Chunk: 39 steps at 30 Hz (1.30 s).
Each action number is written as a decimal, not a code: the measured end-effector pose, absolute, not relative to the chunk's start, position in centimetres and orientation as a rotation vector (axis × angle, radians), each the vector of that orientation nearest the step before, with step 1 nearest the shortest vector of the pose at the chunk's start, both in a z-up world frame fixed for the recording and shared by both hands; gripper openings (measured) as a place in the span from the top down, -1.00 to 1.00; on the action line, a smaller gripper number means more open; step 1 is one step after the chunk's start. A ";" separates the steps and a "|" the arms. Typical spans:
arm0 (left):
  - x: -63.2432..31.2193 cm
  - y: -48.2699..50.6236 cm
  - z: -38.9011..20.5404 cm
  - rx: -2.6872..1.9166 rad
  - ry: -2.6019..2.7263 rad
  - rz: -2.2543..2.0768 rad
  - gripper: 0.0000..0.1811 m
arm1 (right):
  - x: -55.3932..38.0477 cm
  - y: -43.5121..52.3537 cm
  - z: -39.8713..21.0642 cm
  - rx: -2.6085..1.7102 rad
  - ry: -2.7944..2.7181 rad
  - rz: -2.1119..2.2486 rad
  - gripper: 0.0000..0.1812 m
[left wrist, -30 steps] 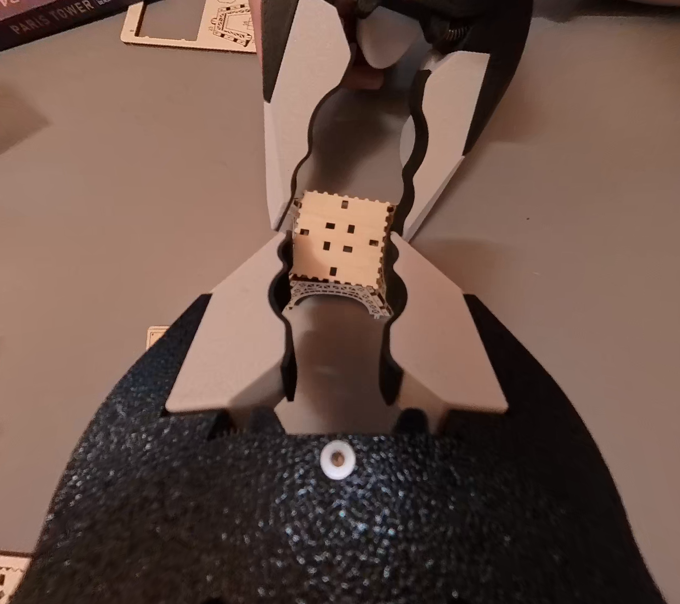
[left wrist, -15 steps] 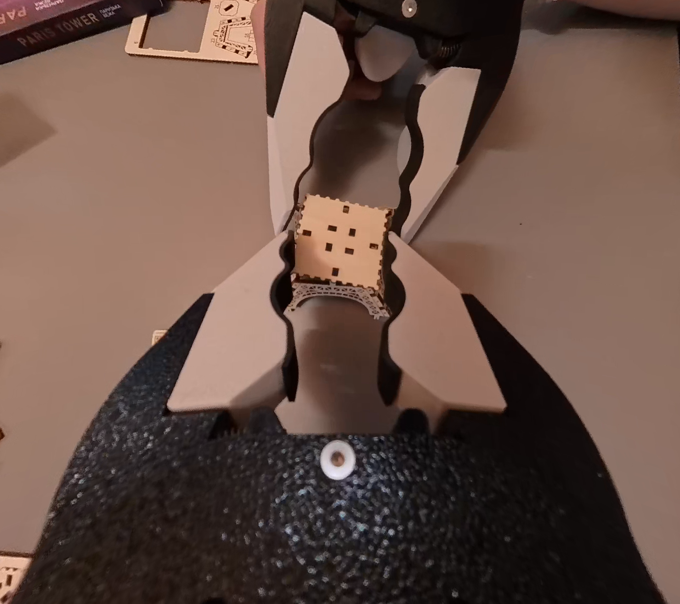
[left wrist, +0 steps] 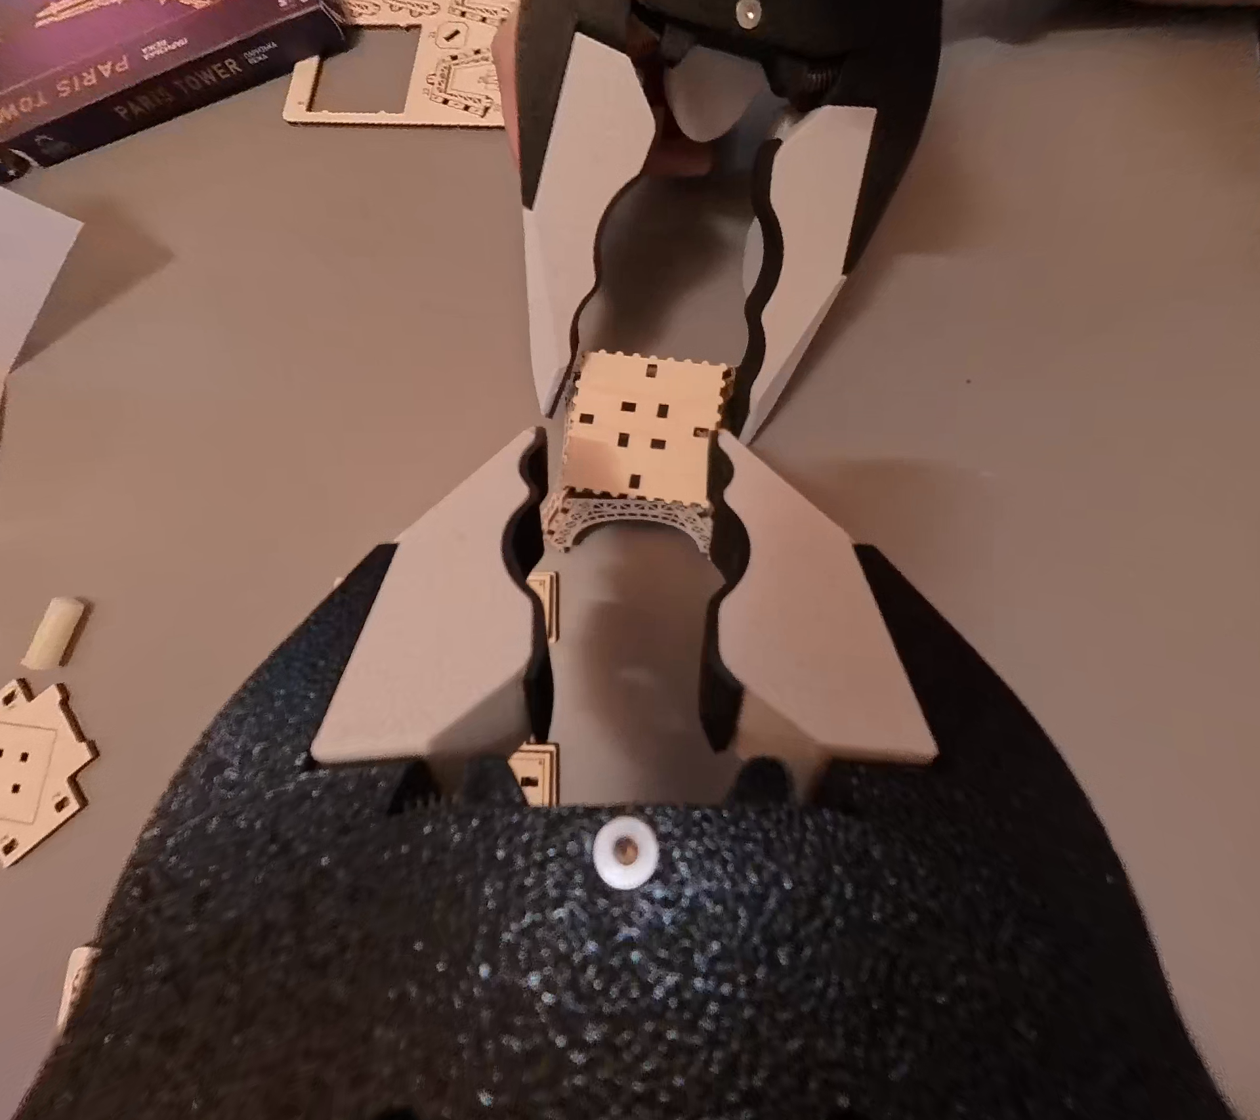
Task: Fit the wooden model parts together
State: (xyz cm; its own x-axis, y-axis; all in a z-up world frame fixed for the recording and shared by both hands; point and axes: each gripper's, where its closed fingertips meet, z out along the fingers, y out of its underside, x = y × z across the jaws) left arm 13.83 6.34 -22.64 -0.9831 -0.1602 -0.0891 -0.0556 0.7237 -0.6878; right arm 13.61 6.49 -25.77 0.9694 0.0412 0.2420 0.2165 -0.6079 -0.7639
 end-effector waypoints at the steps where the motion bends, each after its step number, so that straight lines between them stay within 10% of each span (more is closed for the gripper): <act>1: 13.6 6.3 -22.8 -0.156 2.792 -1.096 0.52 | 13.6 6.5 -25.8 -2.216 -0.180 -0.249 0.31; 39: 14.2 5.9 -24.3 -0.246 2.791 -0.910 0.49 | 13.9 6.5 -25.8 -2.221 -0.154 -0.249 0.27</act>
State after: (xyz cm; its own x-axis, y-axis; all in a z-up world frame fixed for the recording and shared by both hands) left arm 14.17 5.91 -24.27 -0.9671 -0.2166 -0.1334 -0.0963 0.7971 -0.5961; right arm 13.94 6.52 -25.79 0.9723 0.0228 0.2326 0.1974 -0.6130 -0.7651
